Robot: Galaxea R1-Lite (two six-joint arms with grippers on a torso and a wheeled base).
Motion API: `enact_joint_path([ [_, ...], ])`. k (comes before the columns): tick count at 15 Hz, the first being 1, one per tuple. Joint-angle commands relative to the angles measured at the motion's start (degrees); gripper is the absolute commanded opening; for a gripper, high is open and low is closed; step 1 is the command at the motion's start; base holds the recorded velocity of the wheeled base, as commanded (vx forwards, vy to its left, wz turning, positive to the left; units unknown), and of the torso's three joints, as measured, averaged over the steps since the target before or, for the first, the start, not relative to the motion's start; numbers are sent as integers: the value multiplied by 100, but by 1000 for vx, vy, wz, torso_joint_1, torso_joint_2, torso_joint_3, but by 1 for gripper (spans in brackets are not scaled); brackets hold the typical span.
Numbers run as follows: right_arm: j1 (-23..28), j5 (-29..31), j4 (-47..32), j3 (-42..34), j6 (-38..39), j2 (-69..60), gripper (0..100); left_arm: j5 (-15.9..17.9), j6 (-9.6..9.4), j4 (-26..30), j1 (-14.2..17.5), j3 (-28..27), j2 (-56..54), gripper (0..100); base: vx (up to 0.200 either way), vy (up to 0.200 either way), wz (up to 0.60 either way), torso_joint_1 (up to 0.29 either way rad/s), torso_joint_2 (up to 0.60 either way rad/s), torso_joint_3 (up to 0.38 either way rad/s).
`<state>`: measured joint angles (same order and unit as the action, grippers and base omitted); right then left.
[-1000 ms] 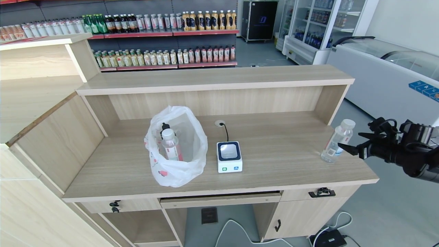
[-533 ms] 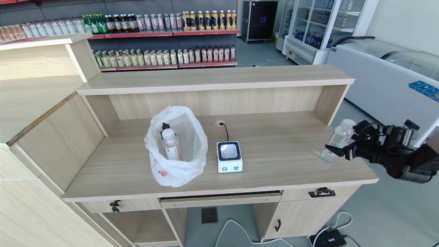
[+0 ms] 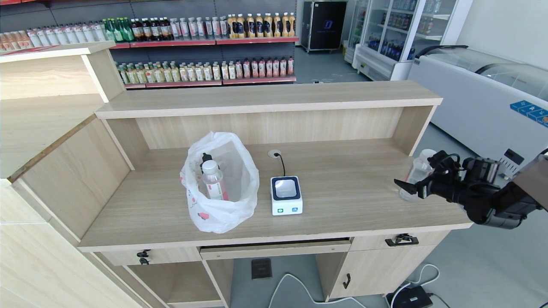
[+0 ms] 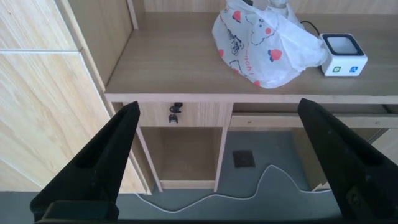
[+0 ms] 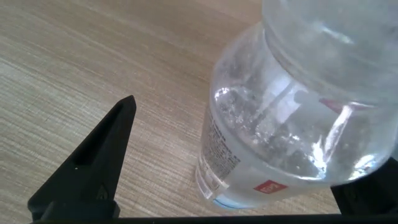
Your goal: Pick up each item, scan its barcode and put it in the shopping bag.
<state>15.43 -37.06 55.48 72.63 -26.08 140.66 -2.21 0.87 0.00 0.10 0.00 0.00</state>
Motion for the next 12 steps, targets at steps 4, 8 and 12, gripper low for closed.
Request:
enact_joint_path([
  [4, -5, -3, 16, 243, 24, 182, 100, 1, 1, 0, -1, 0, 0, 100, 0, 0, 0, 0, 0, 0],
  [8, 4, -3, 16, 462, 155, 261, 100, 1, 1, 0, -1, 0, 0, 100, 0, 0, 0, 0, 0, 0],
  [12, 4, -3, 59, 480, 182, 349, 0, 1, 1, 0, -1, 0, 0, 100, 0, 0, 0, 0, 0, 0],
])
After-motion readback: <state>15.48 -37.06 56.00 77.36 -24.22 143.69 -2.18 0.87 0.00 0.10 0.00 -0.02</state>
